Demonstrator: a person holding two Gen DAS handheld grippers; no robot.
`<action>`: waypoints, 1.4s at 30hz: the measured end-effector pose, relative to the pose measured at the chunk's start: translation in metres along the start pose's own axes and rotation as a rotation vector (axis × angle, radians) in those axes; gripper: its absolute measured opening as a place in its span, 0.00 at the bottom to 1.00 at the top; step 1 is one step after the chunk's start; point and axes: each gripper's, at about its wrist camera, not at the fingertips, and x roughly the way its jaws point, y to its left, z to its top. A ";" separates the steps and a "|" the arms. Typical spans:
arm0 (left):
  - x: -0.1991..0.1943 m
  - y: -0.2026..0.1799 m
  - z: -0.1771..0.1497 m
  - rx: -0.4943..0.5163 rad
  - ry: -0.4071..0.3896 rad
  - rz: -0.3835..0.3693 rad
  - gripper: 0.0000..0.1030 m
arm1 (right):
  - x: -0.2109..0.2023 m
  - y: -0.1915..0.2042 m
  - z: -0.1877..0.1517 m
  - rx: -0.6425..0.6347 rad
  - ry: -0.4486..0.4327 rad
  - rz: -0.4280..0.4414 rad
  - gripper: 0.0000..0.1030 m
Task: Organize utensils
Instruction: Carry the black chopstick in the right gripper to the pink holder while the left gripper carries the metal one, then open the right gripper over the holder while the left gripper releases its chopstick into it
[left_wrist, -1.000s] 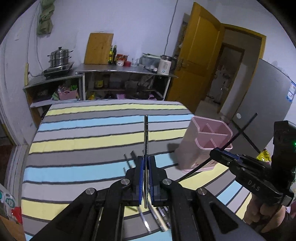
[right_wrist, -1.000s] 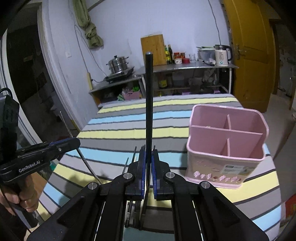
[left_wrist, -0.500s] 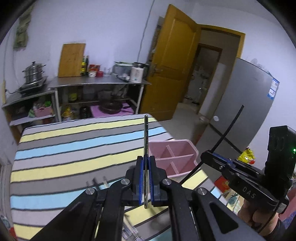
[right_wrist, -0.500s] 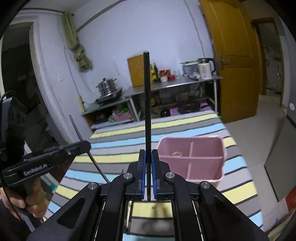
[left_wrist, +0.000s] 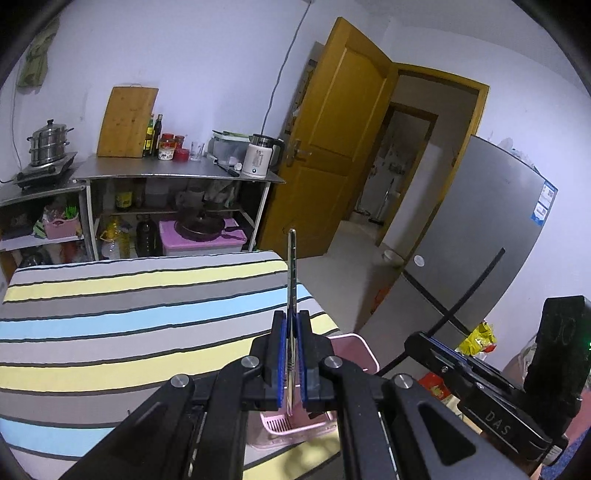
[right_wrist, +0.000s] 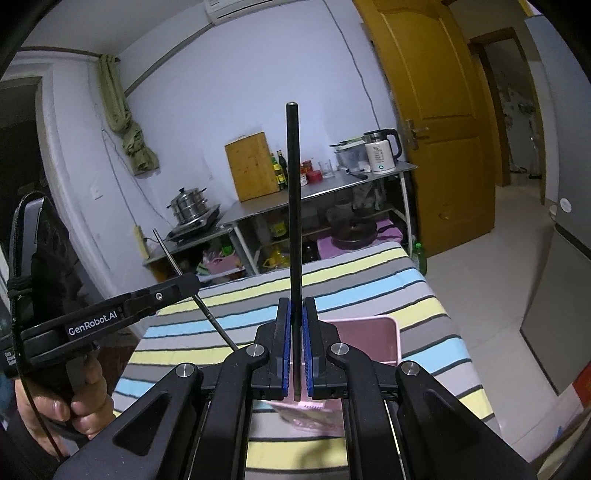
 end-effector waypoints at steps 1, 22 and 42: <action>0.004 0.001 -0.002 -0.004 0.004 -0.001 0.05 | 0.004 -0.004 -0.001 0.005 0.004 -0.001 0.06; 0.062 0.024 -0.065 -0.041 0.121 0.009 0.05 | 0.068 -0.025 -0.051 0.047 0.171 -0.035 0.06; 0.006 0.025 -0.074 -0.022 0.047 0.021 0.23 | 0.031 -0.016 -0.053 0.016 0.128 -0.036 0.19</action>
